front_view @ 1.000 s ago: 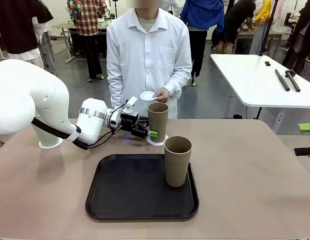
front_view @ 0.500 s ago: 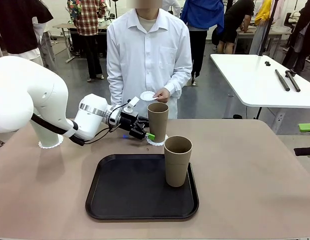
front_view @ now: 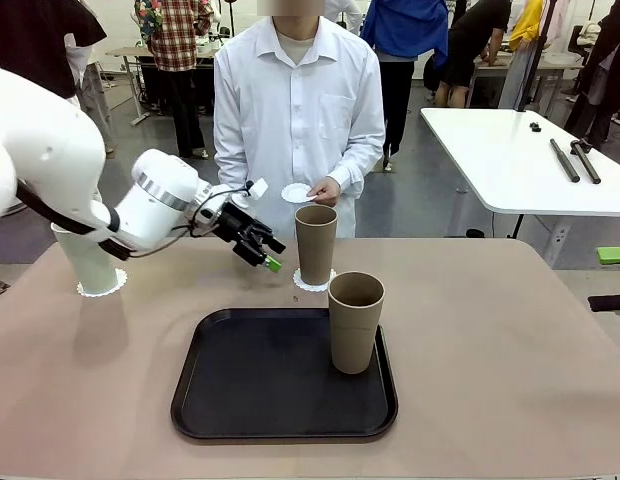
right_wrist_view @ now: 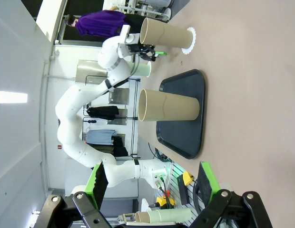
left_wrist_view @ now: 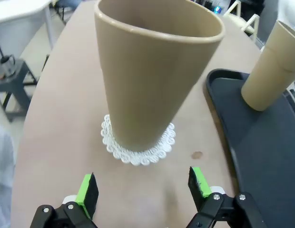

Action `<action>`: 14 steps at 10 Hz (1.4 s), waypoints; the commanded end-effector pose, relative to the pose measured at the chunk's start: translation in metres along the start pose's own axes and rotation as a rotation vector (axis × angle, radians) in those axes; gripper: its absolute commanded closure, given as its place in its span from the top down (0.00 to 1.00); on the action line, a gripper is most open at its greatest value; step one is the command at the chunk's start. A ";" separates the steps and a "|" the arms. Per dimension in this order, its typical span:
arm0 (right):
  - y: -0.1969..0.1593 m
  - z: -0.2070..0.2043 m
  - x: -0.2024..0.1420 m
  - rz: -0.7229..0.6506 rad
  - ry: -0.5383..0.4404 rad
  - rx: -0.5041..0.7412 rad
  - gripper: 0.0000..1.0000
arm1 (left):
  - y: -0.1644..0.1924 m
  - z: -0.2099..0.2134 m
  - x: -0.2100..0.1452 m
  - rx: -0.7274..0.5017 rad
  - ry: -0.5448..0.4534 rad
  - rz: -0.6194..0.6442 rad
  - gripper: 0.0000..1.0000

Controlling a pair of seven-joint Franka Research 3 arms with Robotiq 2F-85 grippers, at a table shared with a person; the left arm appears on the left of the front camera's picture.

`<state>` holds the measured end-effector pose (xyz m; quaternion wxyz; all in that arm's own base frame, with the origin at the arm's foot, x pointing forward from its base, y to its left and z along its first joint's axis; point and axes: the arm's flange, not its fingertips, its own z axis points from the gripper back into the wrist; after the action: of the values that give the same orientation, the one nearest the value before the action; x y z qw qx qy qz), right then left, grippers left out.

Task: Place coasters on the table and set cups on them.
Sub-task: Take one Reusable plastic cup from the Flat Tray and place it on a coaster set by the human.

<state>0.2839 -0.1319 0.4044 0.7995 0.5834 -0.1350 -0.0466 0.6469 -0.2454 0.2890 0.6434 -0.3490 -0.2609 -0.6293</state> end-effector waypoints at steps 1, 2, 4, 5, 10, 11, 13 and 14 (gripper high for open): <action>0.001 0.000 0.001 0.002 -0.005 0.014 1.00 | -0.050 0.029 0.030 0.025 0.134 0.130 1.00; 0.001 0.000 0.001 0.002 -0.005 0.014 1.00 | -0.076 0.043 0.048 0.050 0.229 0.177 1.00; 0.001 0.000 0.001 0.002 -0.005 0.014 1.00 | -0.118 0.066 0.081 0.152 0.423 0.255 1.00; 0.001 0.000 0.001 0.002 -0.005 0.014 1.00 | -0.135 0.074 0.097 0.172 0.484 0.290 1.00; 0.001 0.000 0.001 0.002 -0.005 0.014 1.00 | -0.153 0.096 0.149 0.329 0.593 0.308 1.00; 0.001 0.000 0.001 0.002 -0.005 0.014 1.00 | -0.162 0.094 0.142 0.281 0.546 0.278 1.00; 0.001 0.000 0.001 0.002 -0.005 0.014 1.00 | -0.162 0.094 0.142 0.281 0.546 0.278 1.00; 0.001 0.000 0.001 0.002 -0.005 0.014 1.00 | -0.162 0.094 0.142 0.281 0.546 0.278 1.00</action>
<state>0.2840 -0.1319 0.4041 0.7995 0.5835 -0.1346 -0.0468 0.5083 -0.2564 0.4777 0.8160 -0.0971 -0.1104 -0.5590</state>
